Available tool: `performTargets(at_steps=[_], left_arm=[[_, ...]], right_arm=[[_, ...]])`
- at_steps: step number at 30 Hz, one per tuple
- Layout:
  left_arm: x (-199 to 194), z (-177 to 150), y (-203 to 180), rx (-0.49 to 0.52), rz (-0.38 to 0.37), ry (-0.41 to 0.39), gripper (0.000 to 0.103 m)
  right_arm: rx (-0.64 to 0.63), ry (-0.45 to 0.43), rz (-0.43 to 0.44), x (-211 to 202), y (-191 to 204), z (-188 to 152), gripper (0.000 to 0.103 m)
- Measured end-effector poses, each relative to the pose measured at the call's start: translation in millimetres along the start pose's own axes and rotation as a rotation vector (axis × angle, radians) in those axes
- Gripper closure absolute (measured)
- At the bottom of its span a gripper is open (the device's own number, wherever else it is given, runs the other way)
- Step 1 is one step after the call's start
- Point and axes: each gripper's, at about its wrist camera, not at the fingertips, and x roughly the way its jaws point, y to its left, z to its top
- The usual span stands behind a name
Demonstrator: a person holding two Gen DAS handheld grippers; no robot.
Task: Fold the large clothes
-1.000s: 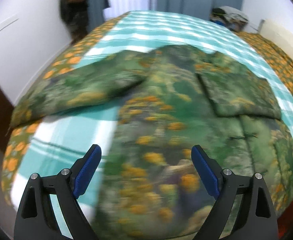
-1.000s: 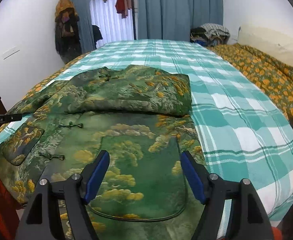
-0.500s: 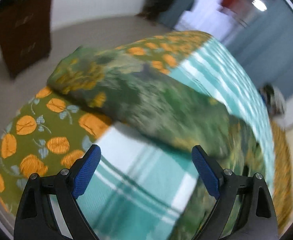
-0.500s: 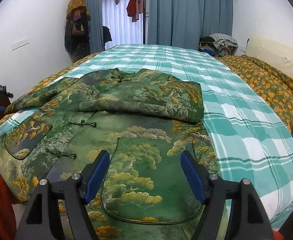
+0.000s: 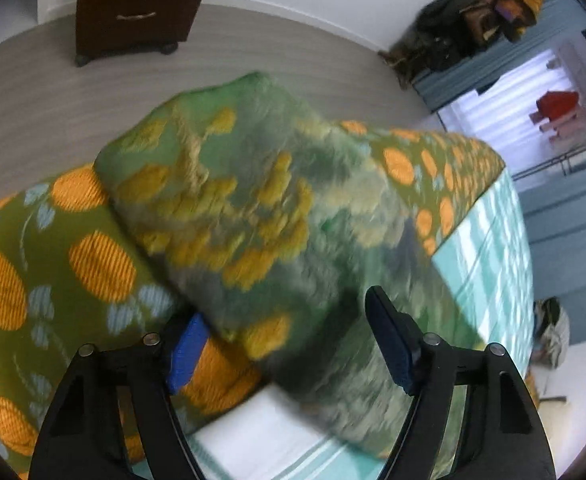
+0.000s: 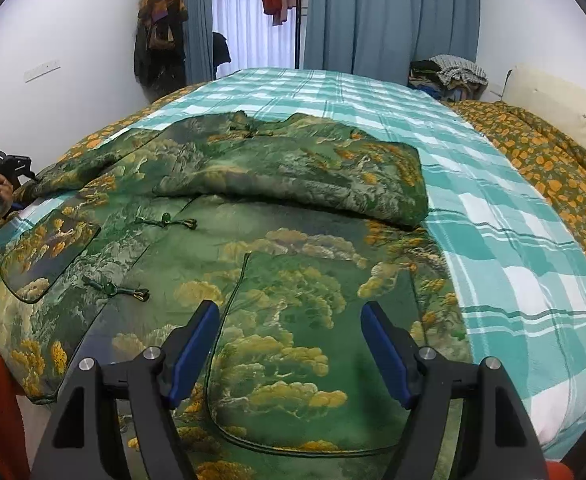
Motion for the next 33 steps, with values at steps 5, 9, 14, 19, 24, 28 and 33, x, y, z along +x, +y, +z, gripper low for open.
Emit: performTargets(at_steps=[5, 9, 14, 19, 24, 28, 33], left_arm=[[-16, -1, -29, 0.169, 0.106, -0.079, 0.090], [-51, -19, -78, 0.350, 0.122, -0.179, 0.094], [-108, -87, -179, 0.698, 0.019, -0.298, 0.094], [-145, -191, -270, 1.034, -0.134, -0.353, 0.094], [-135, -296, -316, 1.265, -0.200, -0.325, 0.094], [-95, -369, -324, 1.378, -0.178, -0.233, 0.094], [-47, -428, -301, 1.471, -0.057, -0.132, 0.080]], right_arm=[[0.032, 0.005, 0.023, 8, -2, 4, 0.028], [0.043, -0.016, 0.045, 5, -5, 4, 0.028], [0.074, -0.025, 0.057, 0, -13, 2, 0.028], [0.105, -0.050, 0.058, -8, -21, 3, 0.028], [0.106, -0.059, 0.062, -11, -28, 0, 0.028], [0.131, -0.053, 0.062, -10, -40, -2, 0.028], [0.180, -0.041, 0.054, -8, -58, -6, 0.028]])
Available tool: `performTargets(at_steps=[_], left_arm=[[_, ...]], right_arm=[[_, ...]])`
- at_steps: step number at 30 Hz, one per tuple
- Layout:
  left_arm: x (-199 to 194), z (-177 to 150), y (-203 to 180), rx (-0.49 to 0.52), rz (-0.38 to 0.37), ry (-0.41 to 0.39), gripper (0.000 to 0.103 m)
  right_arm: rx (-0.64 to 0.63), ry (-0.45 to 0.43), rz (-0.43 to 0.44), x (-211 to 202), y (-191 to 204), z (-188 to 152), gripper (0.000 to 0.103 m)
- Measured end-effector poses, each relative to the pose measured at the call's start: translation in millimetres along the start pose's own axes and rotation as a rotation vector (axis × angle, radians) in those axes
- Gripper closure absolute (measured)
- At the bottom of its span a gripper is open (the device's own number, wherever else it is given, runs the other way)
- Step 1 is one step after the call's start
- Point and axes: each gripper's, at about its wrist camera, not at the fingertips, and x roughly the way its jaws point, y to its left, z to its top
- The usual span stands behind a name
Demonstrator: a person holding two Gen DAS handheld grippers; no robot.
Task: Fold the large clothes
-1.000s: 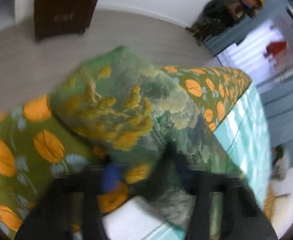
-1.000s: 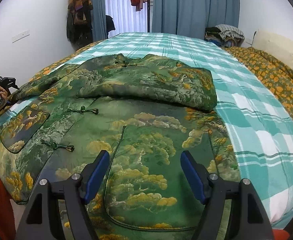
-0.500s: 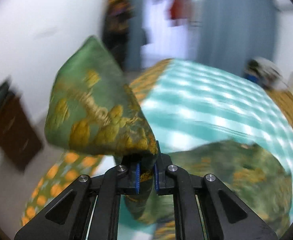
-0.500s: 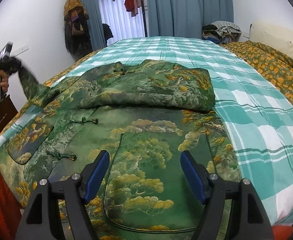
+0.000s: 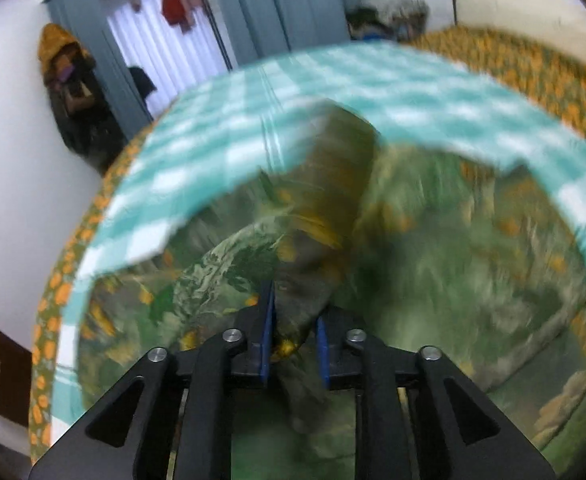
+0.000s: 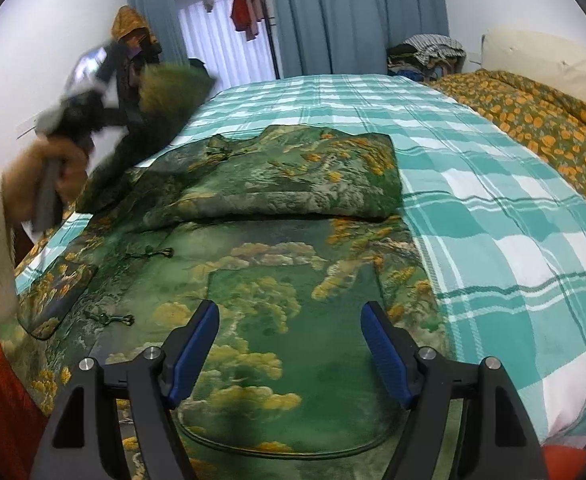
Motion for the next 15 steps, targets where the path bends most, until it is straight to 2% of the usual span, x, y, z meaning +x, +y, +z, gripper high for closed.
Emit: performTargets(at_steps=[2, 3, 4, 7, 9, 12, 15], left_arm=[[13, -12, -9, 0.006, -0.002, 0.071, 0.068], [12, -19, -11, 0.009, -0.005, 0.091, 0.057], [10, -26, -12, 0.016, -0.010, 0.101, 0.045], [-16, -47, -12, 0.063, -0.029, 0.070, 0.026], [-30, -57, -9, 0.100, -0.054, 0.054, 0.021], [-49, -75, 8, 0.121, -0.107, 0.044, 0.020], [-55, -81, 33, 0.090, -0.115, 0.041, 0.017]], right_arm=[[0.014, 0.006, -0.008, 1, -5, 0, 0.028], [0.021, 0.010, -0.010, 3, -8, 0, 0.028], [0.025, 0.012, -0.011, 3, -10, 0, 0.028], [0.037, 0.018, -0.013, 6, -14, 1, 0.028], [0.036, 0.021, -0.017, 9, -13, 3, 0.028], [0.031, 0.034, -0.015, 13, -5, 11, 0.028], [0.057, 0.028, 0.078, 20, 7, 35, 0.028]])
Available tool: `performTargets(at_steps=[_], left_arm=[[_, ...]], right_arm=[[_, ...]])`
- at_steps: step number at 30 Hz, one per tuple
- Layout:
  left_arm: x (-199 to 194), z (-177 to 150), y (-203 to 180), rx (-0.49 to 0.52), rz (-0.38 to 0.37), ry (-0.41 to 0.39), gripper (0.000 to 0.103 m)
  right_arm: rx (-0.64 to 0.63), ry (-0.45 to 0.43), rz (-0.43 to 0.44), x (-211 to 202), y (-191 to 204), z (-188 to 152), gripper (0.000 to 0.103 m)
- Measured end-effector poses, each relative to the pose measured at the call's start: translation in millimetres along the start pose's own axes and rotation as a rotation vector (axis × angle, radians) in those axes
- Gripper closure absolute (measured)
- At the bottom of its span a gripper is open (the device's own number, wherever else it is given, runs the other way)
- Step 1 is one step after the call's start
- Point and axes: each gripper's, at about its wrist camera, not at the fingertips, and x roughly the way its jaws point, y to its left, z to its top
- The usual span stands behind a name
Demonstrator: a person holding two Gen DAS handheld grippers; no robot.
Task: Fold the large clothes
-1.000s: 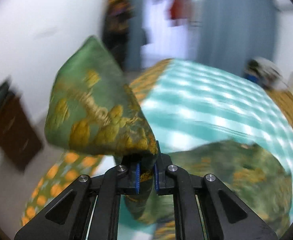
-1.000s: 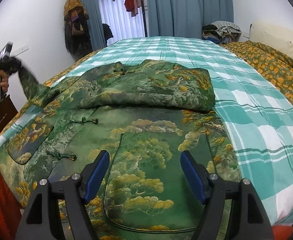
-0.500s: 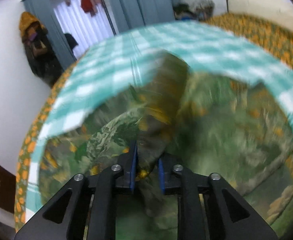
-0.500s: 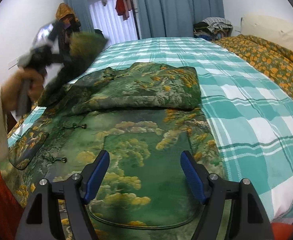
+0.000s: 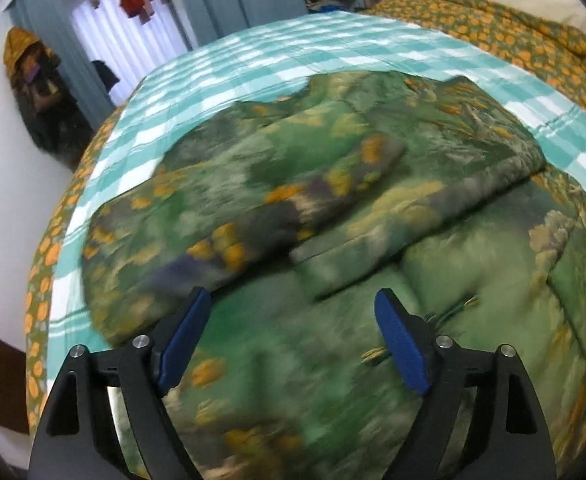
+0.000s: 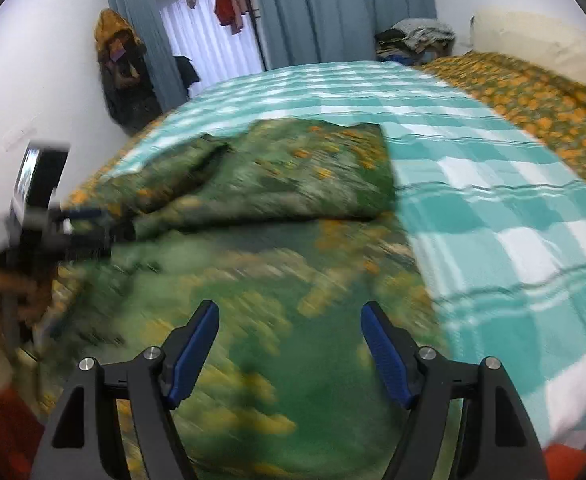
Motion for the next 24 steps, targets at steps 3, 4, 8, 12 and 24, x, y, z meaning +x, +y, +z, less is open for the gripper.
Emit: performTargets(at_steps=[3, 4, 8, 12, 24], left_arm=[[4, 7, 49, -0.123, 0.005, 0.013, 0.016], [7, 7, 62, -0.169, 0.013, 0.016, 0.016], [25, 18, 116, -0.334, 0.010, 0.028, 0.016], [56, 14, 136, -0.376, 0.024, 0.074, 0.016], [105, -22, 154, -0.475, 0.040, 0.204, 0.002]], right_arm=[[0.025, 0.009, 0.105, 22, 22, 40, 0.028], [0.042, 0.012, 0.135, 33, 30, 55, 0.028], [-0.048, -0.006, 0.187, 81, 84, 110, 0.056], [-0.148, 0.084, 0.175, 148, 126, 126, 0.057], [-0.096, 0.243, 0.053, 218, 100, 79, 0.060]])
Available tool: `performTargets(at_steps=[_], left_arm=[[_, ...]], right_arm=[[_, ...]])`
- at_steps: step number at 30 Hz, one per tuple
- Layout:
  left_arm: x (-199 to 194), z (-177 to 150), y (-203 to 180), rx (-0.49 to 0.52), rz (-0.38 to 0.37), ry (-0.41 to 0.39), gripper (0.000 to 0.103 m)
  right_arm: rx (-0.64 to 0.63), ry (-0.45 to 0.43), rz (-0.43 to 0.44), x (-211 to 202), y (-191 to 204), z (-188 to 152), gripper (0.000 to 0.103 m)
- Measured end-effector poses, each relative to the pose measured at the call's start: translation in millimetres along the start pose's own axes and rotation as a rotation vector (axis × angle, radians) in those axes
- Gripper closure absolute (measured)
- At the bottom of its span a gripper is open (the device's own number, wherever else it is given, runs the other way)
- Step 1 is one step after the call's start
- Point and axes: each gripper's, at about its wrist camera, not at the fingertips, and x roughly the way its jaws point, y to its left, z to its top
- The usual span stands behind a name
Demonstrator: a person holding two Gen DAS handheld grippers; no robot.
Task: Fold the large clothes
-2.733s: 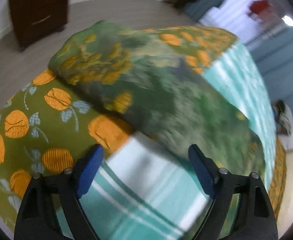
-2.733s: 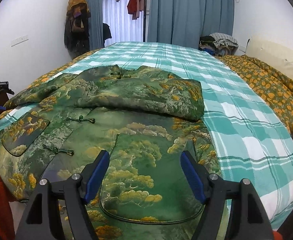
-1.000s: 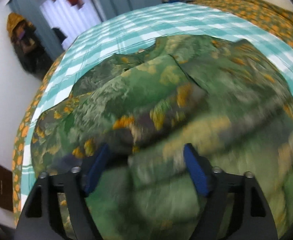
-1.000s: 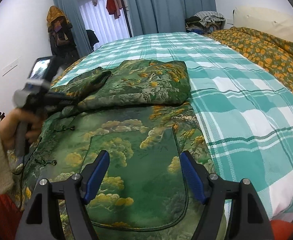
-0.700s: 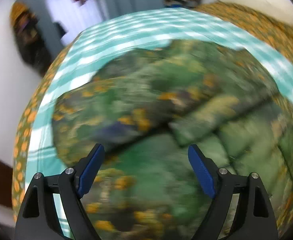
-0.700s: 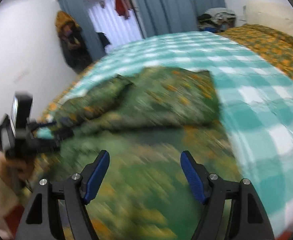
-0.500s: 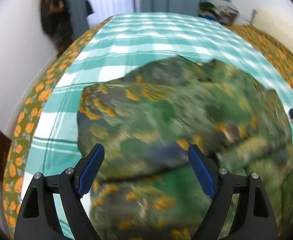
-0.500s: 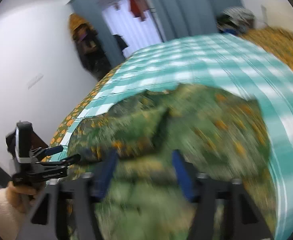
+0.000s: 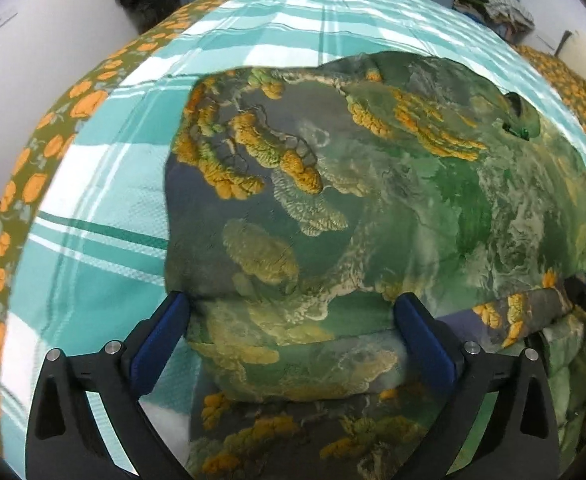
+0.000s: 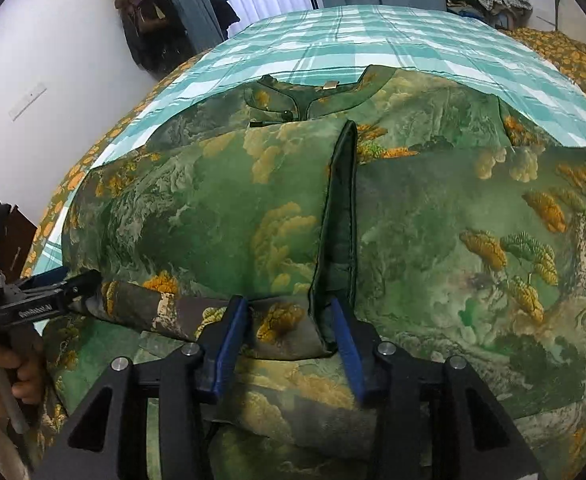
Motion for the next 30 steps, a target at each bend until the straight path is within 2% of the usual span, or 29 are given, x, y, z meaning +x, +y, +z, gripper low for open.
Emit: performTargets(at_steps=[2, 6, 8, 12, 15, 18, 20, 30], left_arm=[[-18, 5, -1, 0.011, -0.006, -0.032, 0.008], [-63, 29, -12, 0.027, -0.032, -0.161, 0.006], [-69, 47, -16, 0.016, -0.066, -0.188, 0.004], [-46, 75, -20, -0.002, -0.056, -0.204, 0.004], [-9, 83, -15, -0.053, -0.034, -0.192, 0.004], [29, 84, -7, -0.090, -0.007, -0.132, 0.004], [54, 77, 1, -0.123, -0.039, -0.082, 0.001], [65, 65, 3, -0.109, -0.079, -0.146, 0.001]], right_arm=[[-0.011, 0.002, -0.009, 1, 0, -1, 0.060], [-0.020, -0.016, -0.013, 2, 4, -2, 0.060], [-0.024, -0.022, -0.017, 2, 6, -2, 0.060], [-0.027, -0.019, -0.020, 2, 7, -3, 0.060], [-0.028, -0.019, -0.019, 3, 7, -3, 0.060], [-0.029, -0.019, -0.022, 4, 7, -2, 0.060], [-0.035, -0.021, -0.029, 4, 7, -2, 0.060], [-0.064, -0.042, -0.046, 7, 10, -5, 0.059]])
